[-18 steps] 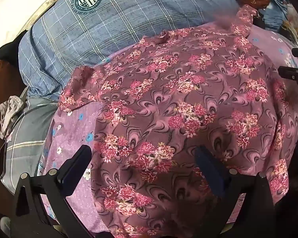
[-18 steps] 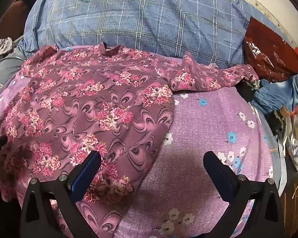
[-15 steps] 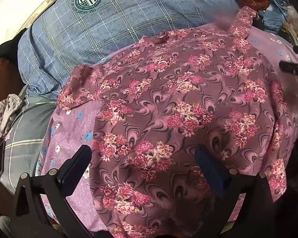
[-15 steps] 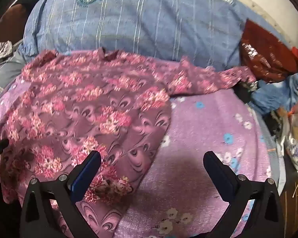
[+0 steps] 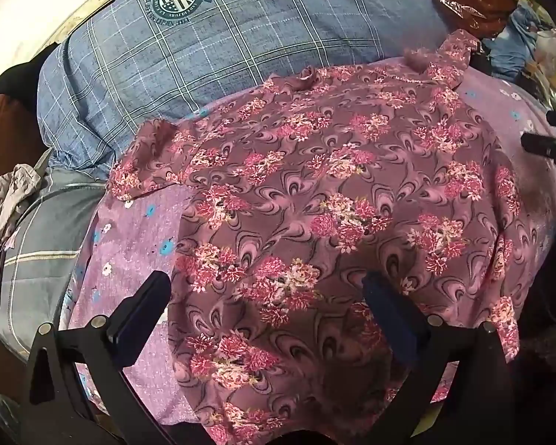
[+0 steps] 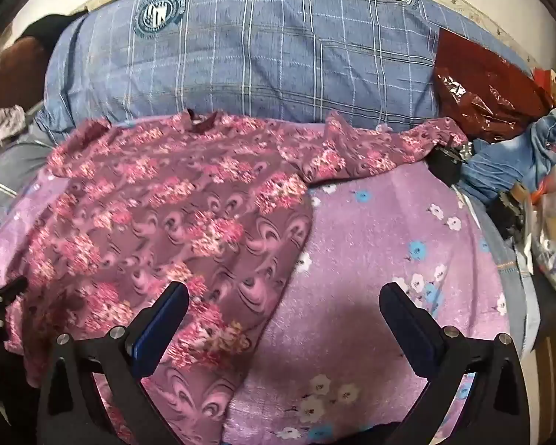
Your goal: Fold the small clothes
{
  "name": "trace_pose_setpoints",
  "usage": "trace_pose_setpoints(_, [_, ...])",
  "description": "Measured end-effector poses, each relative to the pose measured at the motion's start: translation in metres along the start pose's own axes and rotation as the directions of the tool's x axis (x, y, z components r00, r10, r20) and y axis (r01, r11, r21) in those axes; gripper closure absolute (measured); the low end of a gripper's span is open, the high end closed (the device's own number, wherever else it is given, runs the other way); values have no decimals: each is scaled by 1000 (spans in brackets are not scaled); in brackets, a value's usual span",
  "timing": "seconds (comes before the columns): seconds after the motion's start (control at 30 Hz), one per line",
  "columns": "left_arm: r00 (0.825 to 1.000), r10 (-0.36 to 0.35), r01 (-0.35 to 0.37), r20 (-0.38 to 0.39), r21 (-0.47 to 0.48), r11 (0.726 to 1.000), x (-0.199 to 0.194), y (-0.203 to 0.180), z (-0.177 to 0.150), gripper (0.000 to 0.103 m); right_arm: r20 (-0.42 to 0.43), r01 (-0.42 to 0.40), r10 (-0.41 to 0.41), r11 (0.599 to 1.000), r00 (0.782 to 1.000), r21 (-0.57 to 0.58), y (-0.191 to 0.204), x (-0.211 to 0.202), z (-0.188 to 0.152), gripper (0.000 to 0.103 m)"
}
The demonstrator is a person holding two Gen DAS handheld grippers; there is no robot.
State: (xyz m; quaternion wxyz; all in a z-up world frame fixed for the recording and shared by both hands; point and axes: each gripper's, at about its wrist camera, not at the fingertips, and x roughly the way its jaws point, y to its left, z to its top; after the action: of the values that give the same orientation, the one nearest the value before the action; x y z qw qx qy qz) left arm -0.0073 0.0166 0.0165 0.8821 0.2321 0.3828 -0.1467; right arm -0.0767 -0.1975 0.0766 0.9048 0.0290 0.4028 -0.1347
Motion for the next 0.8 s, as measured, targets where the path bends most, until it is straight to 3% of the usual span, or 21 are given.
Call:
trace_pose_setpoints(0.3, [1000, -29, 29, -7, -30, 999, 5, 5, -4, 0, 17, 39, -37, 995, 999, -87, 13, -2, -6, 0])
trace_pose_setpoints(0.8, [998, -59, 58, 0, -66, 996, 9, 14, -7, 0, -6, 44, -45, 997, 999, -62, 9, 5, -4, 0])
